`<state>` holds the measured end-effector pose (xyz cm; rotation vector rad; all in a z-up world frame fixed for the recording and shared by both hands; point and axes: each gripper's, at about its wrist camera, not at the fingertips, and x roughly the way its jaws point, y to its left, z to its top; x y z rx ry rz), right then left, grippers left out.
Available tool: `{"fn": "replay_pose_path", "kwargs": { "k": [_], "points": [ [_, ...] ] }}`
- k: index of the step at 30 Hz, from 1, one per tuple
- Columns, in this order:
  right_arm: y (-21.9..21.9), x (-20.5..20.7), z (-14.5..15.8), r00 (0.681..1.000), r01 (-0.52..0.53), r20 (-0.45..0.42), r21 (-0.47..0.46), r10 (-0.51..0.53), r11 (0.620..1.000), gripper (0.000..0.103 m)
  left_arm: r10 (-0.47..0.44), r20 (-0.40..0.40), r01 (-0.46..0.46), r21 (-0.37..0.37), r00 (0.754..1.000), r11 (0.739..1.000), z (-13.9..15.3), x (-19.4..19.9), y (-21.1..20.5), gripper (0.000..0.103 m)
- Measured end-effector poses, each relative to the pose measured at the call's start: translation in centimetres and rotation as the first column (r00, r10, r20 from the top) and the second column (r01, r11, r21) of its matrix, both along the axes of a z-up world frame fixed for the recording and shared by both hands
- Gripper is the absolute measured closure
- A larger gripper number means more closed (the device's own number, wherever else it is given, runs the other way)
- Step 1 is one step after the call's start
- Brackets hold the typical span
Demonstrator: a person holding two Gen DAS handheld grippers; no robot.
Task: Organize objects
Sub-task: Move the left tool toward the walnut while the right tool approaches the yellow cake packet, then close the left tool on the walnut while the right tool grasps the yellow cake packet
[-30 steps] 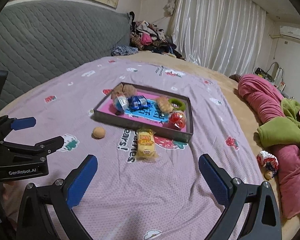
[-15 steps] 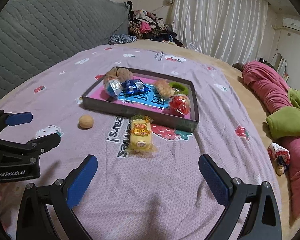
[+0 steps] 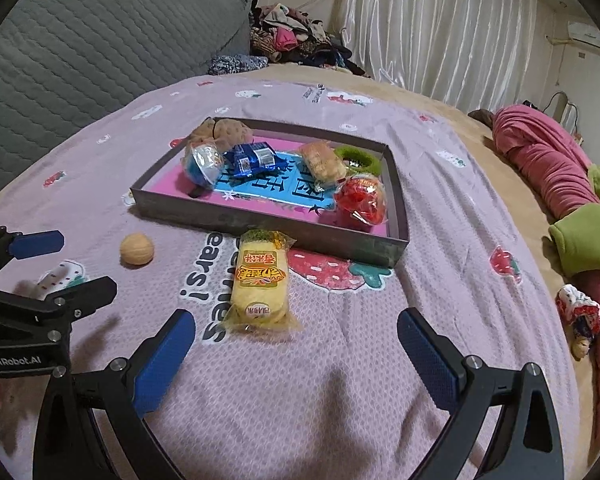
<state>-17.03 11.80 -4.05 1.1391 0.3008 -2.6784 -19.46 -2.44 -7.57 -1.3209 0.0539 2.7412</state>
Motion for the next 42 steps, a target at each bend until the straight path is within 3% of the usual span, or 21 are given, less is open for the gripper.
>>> {"fn": "replay_pose_path", "kwargs": {
  "k": [37,42],
  "points": [
    [-2.5,-6.1,-4.6,0.996,-0.031,0.090,0.025,0.029,0.999,0.001,0.040,0.025,-0.041,0.008,0.999,0.999,-3.2,-5.7,-0.8,0.013],
    [-2.7,-6.7,-5.2,0.993,-0.042,0.111,0.017,0.040,0.999,0.012,0.034,0.036,-0.035,0.016,0.999,0.999,-3.7,-6.1,-0.6,0.013]
  ]
}}
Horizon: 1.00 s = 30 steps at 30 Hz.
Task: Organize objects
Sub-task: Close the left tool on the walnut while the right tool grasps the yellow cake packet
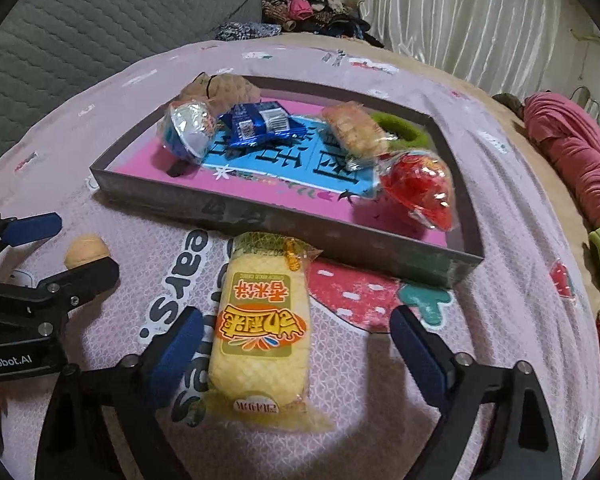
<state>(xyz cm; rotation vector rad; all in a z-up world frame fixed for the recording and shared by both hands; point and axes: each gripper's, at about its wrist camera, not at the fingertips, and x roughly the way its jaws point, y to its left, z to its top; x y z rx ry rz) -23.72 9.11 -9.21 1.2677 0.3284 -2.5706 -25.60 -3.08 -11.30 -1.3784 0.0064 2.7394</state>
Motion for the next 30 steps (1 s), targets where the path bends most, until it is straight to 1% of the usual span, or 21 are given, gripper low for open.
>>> {"fn": "replay_pose_path", "kwargs": {
  "k": [2,3,4,6,7,8,9,10,13,14,15,18,23,30],
  "points": [
    [-0.1,-0.3,-0.3,1.000,-0.006,0.016,-0.008,0.006,1.000,0.015,0.001,-0.003,-0.002,-0.011,1.000,1.000,-0.2,0.0,0.1,0.018],
    [-0.1,-0.4,-0.4,1.000,-0.008,0.020,-0.013,0.008,1.000,0.016,-0.001,0.002,0.001,-0.015,1.000,1.000,-0.2,-0.1,0.2,0.025],
    [-0.1,-0.4,-0.4,1.000,-0.009,0.019,-0.017,0.009,1.000,0.018,-0.002,0.001,0.002,-0.012,1.000,1.000,-0.3,-0.1,0.2,0.035],
    [-0.1,-0.5,-0.3,1.000,-0.016,0.017,-0.027,0.016,1.000,0.028,-0.007,0.010,0.007,-0.006,1.000,1.000,-0.4,-0.2,0.2,0.046],
    [-0.3,-0.6,-0.3,1.000,-0.021,0.017,-0.027,0.022,0.999,0.031,-0.007,0.010,0.007,-0.005,1.000,1.000,-0.4,-0.2,0.2,0.050],
    [-0.4,-0.6,-0.4,0.999,-0.027,0.020,-0.026,0.027,0.999,0.036,-0.010,0.011,0.010,-0.001,1.000,1.000,-0.4,-0.2,0.2,0.052],
    [-0.6,-0.6,-0.4,0.999,-0.035,0.018,-0.022,0.036,0.999,0.040,-0.013,0.010,0.013,0.008,1.000,1.000,-0.4,-0.2,0.2,0.062],
    [-0.7,-0.5,-0.4,0.999,-0.039,0.014,-0.020,0.039,0.999,0.042,-0.015,0.008,0.015,0.014,1.000,1.000,-0.3,-0.1,0.2,0.069],
    [-0.7,-0.3,-0.3,0.999,-0.049,0.003,-0.027,0.049,0.998,0.053,-0.023,0.007,0.023,0.014,1.000,1.000,-0.3,0.1,0.2,0.069],
    [-0.7,-0.3,-0.3,0.999,-0.052,0.000,-0.035,0.052,0.998,0.060,-0.020,0.004,0.020,0.021,1.000,1.000,-0.3,0.1,0.1,0.069],
    [-0.6,-0.2,-0.2,0.999,-0.052,-0.001,-0.047,0.052,0.998,0.062,-0.020,0.007,0.020,0.025,1.000,0.999,-0.3,0.0,0.0,0.069],
    [0.0,-0.1,-0.1,0.999,-0.045,-0.006,-0.085,0.045,0.995,0.063,-0.013,0.006,0.013,0.038,1.000,0.999,-0.2,0.1,-0.1,0.069],
    [0.9,0.5,0.6,0.999,-0.038,-0.027,-0.139,0.035,0.990,0.064,-0.002,0.002,0.002,0.029,1.000,1.000,-0.2,0.2,-0.1,0.069],
    [1.6,2.4,2.0,0.999,-0.030,-0.049,-0.149,0.023,0.988,0.064,0.012,-0.031,-0.011,0.026,0.999,1.000,1.3,1.0,-0.2,0.069]
  ]
}}
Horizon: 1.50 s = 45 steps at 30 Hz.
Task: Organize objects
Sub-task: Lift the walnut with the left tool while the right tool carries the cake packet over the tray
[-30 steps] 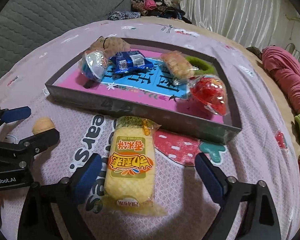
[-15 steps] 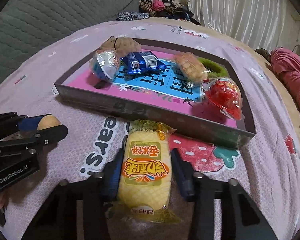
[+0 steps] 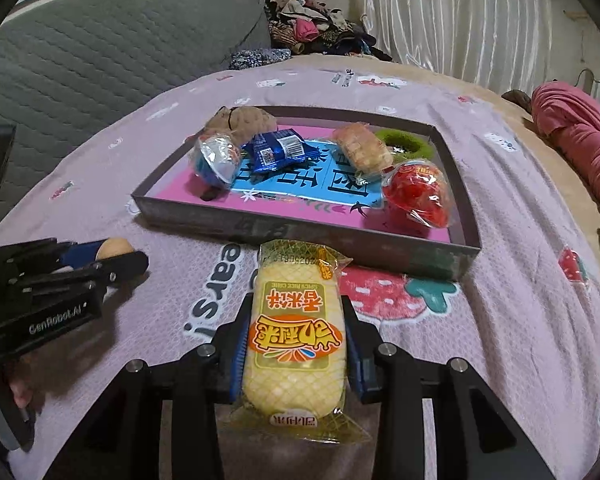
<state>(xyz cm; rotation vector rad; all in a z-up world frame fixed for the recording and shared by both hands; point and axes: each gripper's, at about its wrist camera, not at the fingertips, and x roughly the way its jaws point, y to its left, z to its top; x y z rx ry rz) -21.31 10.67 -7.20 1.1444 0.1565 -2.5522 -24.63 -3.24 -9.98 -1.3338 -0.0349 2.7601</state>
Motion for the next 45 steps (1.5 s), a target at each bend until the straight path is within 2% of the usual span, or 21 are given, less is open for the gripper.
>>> {"fn": "replay_pose_path", "kwargs": {
  "k": [3,8,11,20,28,38,45],
  "points": [
    [0.0,0.9,0.9,1.000,0.001,-0.013,0.002,-0.001,1.000,0.064,0.001,-0.026,-0.002,-0.014,1.000,1.000,1.1,0.8,0.2,0.069],
    [0.0,2.4,2.8,0.999,0.000,-0.036,0.002,0.000,1.000,0.064,0.004,-0.065,-0.003,0.014,0.998,1.000,3.4,2.6,0.2,0.069],
    [0.1,3.4,4.2,0.998,-0.001,-0.055,-0.004,0.001,1.000,0.064,0.010,-0.093,-0.011,-0.008,0.996,1.000,4.8,3.7,0.4,0.069],
    [0.0,6.3,8.9,0.991,-0.019,-0.131,0.003,0.019,1.000,0.064,0.042,-0.145,-0.045,-0.017,0.989,0.999,8.4,6.9,0.2,0.069],
    [0.2,8.2,13.9,0.975,-0.028,-0.219,0.009,0.029,1.000,0.064,0.036,-0.215,-0.044,-0.033,0.976,0.998,13.4,8.9,1.2,0.069],
    [0.3,8.2,20.1,0.946,-0.039,-0.322,0.031,0.047,0.999,0.064,0.010,-0.305,-0.032,-0.065,0.952,0.997,19.7,9.2,2.8,0.069],
    [0.2,6.4,23.2,0.926,-0.047,-0.372,0.054,0.064,0.997,0.064,-0.006,-0.326,-0.015,-0.063,0.945,0.998,22.2,6.5,3.7,0.069]
  ]
}}
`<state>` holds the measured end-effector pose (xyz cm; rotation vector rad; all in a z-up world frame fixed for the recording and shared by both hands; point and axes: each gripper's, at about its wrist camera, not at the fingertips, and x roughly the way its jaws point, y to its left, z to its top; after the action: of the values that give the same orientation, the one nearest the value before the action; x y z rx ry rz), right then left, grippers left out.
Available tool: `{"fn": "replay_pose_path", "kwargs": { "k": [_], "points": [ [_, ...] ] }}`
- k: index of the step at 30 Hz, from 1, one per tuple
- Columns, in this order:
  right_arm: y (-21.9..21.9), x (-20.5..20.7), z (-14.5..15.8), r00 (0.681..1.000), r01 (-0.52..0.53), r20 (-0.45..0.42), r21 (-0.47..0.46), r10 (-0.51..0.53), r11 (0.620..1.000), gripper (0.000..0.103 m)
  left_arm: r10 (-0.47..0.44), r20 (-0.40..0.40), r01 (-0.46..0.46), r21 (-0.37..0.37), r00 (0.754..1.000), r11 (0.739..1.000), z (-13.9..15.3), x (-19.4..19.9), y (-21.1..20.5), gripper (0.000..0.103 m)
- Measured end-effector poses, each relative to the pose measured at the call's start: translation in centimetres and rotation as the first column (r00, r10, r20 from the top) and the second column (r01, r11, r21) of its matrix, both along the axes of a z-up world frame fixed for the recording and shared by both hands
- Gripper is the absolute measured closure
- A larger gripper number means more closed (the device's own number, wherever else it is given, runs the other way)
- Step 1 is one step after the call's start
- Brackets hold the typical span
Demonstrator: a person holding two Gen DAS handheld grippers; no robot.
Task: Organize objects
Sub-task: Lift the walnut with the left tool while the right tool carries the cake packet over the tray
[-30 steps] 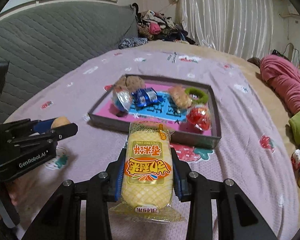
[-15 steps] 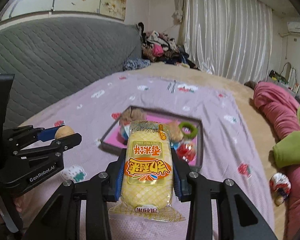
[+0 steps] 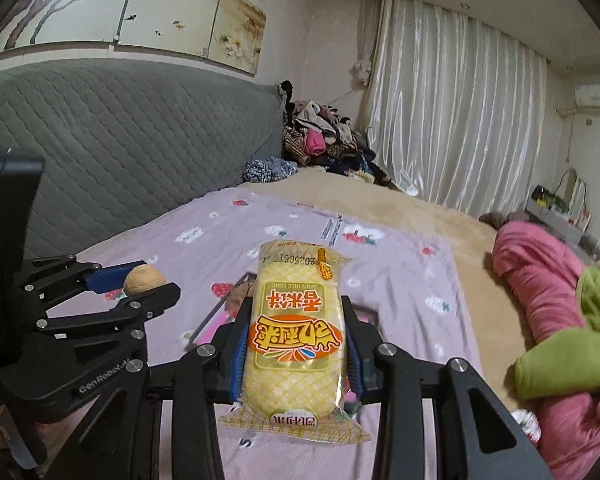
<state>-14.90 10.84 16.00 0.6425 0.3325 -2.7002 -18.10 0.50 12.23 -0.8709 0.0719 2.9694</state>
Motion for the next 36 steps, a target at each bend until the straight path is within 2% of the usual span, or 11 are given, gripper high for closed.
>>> {"fn": "replay_pose_path", "kwargs": {
  "k": [8,13,21,32,36],
  "points": [
    [0.1,-4.1,2.5,0.999,0.010,-0.041,0.030,-0.009,1.000,0.064,-0.012,-0.025,0.012,0.022,1.000,1.000,1.5,-5.0,0.9,0.069],
    [0.8,-6.7,1.8,0.999,0.019,-0.042,0.011,-0.019,1.000,0.064,-0.021,-0.031,0.022,0.031,0.999,0.999,0.7,-7.9,1.7,0.069],
    [1.3,-9.6,-1.5,1.000,0.017,-0.021,-0.014,-0.017,1.000,0.064,-0.020,-0.007,0.020,0.028,1.000,0.999,-3.0,-11.7,2.6,0.069],
    [2.4,-12.7,-6.5,0.999,0.032,0.038,-0.054,-0.030,0.998,0.064,0.016,0.027,-0.015,-0.022,1.000,1.000,-9.9,-14.1,3.9,0.069],
    [2.8,-13.7,-7.6,0.999,0.039,0.029,-0.073,-0.037,0.997,0.064,0.013,0.048,-0.012,-0.014,0.999,1.000,-11.8,-15.3,3.8,0.069]
  ]
}}
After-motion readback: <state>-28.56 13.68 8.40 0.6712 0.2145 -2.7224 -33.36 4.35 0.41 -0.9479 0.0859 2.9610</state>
